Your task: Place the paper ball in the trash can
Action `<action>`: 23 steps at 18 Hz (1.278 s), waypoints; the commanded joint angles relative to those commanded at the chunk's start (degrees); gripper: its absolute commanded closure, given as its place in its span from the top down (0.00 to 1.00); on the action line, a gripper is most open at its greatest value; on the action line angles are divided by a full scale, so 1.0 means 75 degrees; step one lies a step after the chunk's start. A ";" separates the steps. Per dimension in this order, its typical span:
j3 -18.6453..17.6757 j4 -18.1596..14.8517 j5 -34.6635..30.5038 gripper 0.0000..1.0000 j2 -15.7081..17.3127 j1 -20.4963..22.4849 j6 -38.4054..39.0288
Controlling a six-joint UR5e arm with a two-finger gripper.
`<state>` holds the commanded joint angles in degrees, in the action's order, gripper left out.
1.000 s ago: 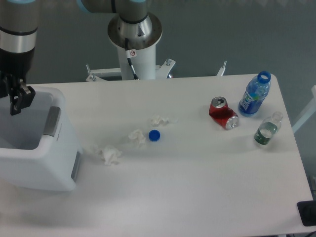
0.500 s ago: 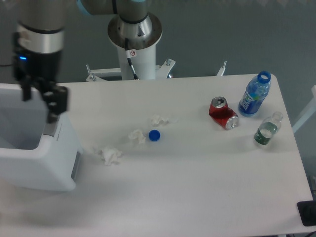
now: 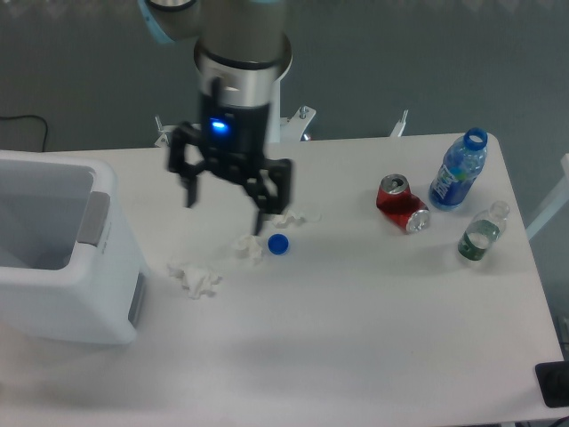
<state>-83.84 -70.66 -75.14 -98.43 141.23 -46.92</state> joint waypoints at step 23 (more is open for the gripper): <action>-0.0166 0.0809 -0.2040 1.00 -0.2355 0.1384 -0.2297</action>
<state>-85.08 -64.60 -90.44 -116.09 151.61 -64.15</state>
